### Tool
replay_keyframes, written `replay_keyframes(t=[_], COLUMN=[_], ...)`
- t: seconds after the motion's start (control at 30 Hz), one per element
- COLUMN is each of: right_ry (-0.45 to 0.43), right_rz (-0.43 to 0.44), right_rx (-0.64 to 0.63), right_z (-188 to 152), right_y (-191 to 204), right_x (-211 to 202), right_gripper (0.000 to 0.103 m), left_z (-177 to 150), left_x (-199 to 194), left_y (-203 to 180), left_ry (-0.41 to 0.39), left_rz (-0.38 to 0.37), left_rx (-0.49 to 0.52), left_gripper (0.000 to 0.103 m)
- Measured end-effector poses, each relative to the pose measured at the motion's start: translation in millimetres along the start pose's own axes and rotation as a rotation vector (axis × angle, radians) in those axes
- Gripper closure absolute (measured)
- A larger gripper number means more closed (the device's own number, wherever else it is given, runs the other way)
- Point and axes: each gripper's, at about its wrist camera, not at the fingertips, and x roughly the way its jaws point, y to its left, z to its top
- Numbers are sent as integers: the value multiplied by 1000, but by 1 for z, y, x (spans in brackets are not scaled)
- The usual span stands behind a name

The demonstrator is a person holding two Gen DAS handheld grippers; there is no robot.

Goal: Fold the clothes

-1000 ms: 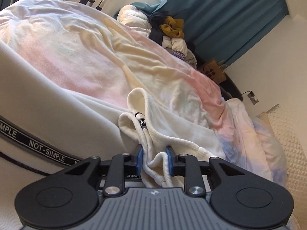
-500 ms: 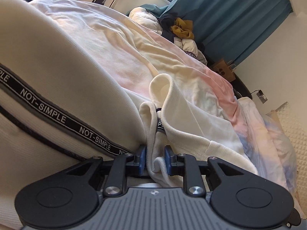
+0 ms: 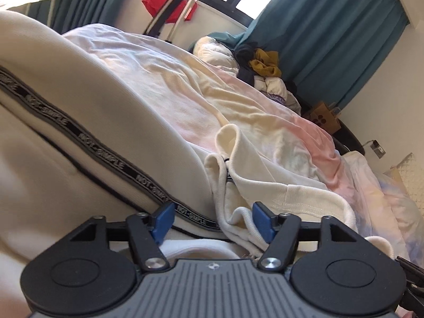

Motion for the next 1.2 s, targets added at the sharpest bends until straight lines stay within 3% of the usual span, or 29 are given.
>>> replay_keyframes(t=[0.13, 0.2, 0.27, 0.4, 0.57, 0.63, 0.73, 0.87, 0.97, 1.03, 1.2], right_ry=[-39, -70, -103, -112, -114, -89, -44, -45, -43, 5, 85], right_rz=[19, 33, 36, -41, -135, -176, -242, -356, -390, -401, -454], right_rx=[-5, 17, 57, 90, 125, 143, 208, 235, 209, 190, 115], right_z=[3, 5, 7, 4, -1, -6, -10, -16, -17, -21, -32], right_y=[-2, -4, -10, -18, -29, -35, -50, -65, -70, -70, -62], right_x=[-13, -23, -31, -31, -27, -19, -10, -4, 5, 21, 54], right_gripper=[32, 21, 20, 20, 20, 20, 20, 20, 20, 20, 1], left_z=[-4, -6, -9, -16, -34, -42, -47, -57, -60, -58, -46], left_x=[-53, -80, -104, -147, -174, -179, -181, -191, -195, -189, -169], left_y=[8, 12, 21, 47, 89, 111, 129, 131, 134, 140, 149], left_ry=[-80, -113, -140, -164, -142, -130, -152, -184, -228, -255, -292], left_rz=[83, 124, 181, 261, 330, 329, 279, 270, 234, 207, 256], left_rx=[-58, -89, -141, -279, -423, -546, -649, -703, -750, -791, -836], left_gripper=[6, 0, 0, 0, 0, 0, 0, 3, 2, 2, 2])
